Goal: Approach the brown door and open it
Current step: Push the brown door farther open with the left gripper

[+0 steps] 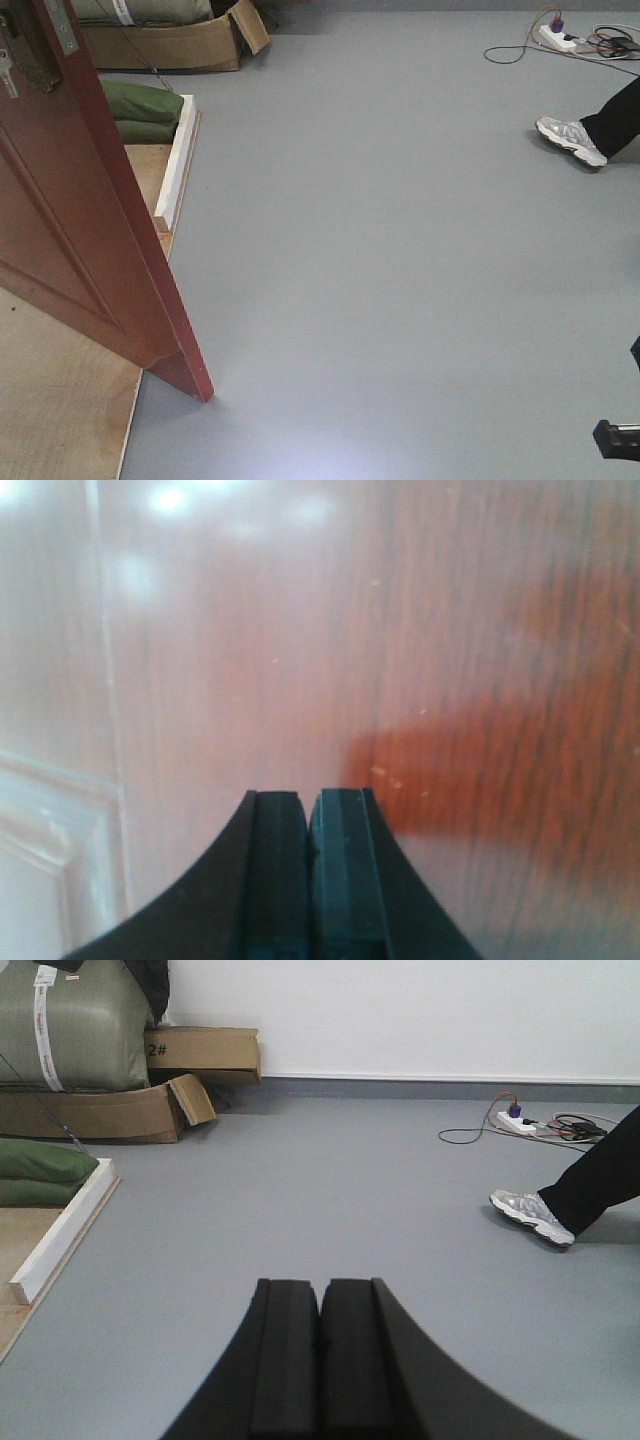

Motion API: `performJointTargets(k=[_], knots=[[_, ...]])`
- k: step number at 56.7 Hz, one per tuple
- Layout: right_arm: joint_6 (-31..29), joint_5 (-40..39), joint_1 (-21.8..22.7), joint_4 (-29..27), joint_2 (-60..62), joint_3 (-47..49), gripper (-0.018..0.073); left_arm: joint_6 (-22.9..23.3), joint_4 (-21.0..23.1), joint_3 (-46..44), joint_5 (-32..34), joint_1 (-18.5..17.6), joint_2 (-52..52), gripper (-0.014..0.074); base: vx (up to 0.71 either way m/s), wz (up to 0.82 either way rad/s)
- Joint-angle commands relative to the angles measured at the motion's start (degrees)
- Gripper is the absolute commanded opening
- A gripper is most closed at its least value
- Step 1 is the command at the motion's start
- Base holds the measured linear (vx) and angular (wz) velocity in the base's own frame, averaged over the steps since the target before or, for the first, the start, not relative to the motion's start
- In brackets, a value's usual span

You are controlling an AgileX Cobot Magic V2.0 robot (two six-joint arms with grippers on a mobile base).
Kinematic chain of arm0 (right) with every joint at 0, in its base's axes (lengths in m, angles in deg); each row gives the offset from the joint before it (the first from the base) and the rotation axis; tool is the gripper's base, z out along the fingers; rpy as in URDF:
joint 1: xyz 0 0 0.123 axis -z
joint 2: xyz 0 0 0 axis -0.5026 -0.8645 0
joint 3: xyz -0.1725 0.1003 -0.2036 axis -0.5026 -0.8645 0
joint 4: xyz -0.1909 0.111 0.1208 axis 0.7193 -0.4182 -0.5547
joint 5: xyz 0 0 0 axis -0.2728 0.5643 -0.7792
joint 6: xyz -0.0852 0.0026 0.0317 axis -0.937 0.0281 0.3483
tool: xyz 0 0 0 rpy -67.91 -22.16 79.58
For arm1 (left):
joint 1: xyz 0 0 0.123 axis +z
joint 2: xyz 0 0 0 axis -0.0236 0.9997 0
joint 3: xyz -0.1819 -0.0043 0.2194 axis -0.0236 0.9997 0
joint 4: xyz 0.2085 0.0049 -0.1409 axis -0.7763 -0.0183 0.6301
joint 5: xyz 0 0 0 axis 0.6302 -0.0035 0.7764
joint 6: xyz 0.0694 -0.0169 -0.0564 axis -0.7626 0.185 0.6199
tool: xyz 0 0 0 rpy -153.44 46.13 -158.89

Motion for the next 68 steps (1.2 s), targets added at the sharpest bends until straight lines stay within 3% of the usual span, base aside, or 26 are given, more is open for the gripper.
performJointTargets(k=[1, 68], knots=[[-0.31, -4.68, 0.04, 0.22, 0.68, -0.22, 0.0000, 0.06, 0.02, -2.17, 4.45, -0.14, -2.27, -0.0006, 0.00, 0.00], [-0.31, -4.68, 0.04, 0.22, 0.68, -0.22, 0.0000, 0.06, 0.02, -2.17, 4.45, -0.14, -2.27, -0.0006, 0.07, 0.01]])
